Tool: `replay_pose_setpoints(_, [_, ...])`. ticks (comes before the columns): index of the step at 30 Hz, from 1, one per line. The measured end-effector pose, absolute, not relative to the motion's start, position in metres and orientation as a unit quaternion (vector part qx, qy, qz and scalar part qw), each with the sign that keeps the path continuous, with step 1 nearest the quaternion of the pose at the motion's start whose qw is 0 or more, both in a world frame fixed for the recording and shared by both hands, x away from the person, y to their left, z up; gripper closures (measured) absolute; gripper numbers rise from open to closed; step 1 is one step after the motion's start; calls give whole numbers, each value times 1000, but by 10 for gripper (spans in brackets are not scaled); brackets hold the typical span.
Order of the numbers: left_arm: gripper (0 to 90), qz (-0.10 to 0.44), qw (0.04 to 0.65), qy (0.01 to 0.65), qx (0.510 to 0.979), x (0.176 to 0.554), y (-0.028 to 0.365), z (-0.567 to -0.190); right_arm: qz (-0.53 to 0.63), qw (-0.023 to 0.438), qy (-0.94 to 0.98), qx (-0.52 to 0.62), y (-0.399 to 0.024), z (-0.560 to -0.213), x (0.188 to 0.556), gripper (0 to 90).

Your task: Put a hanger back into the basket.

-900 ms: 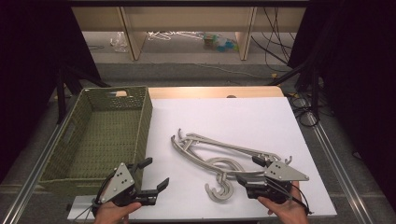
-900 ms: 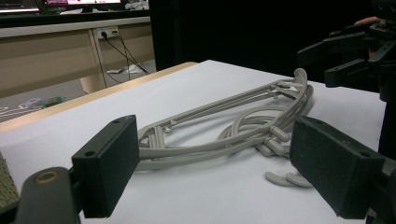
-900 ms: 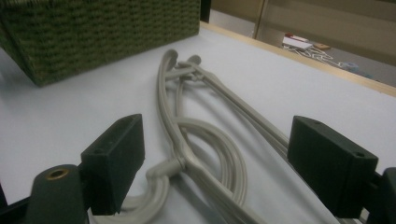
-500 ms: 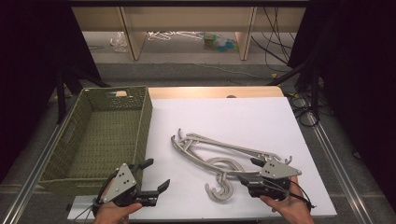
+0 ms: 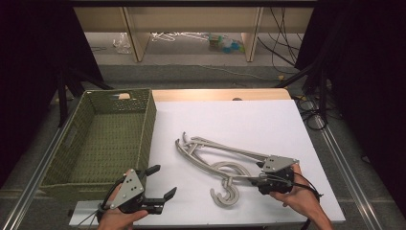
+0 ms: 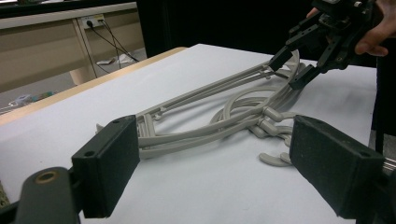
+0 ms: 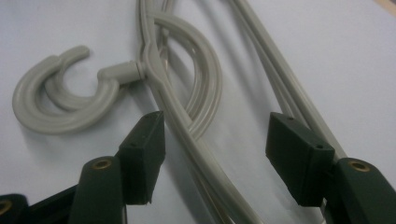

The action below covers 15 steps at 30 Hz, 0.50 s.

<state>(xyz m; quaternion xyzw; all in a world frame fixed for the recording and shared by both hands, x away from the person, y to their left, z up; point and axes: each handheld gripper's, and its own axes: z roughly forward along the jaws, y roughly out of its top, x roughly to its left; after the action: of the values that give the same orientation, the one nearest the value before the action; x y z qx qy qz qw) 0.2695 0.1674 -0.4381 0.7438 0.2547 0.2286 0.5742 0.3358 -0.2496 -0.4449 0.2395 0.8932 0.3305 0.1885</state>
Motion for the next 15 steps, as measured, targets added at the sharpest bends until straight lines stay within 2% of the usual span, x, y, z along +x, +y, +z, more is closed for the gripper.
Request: replay_pose_setpoints(15, [158, 225, 564, 251, 754, 269, 164, -441, 264, 139, 931, 209, -235, -460, 356, 521])
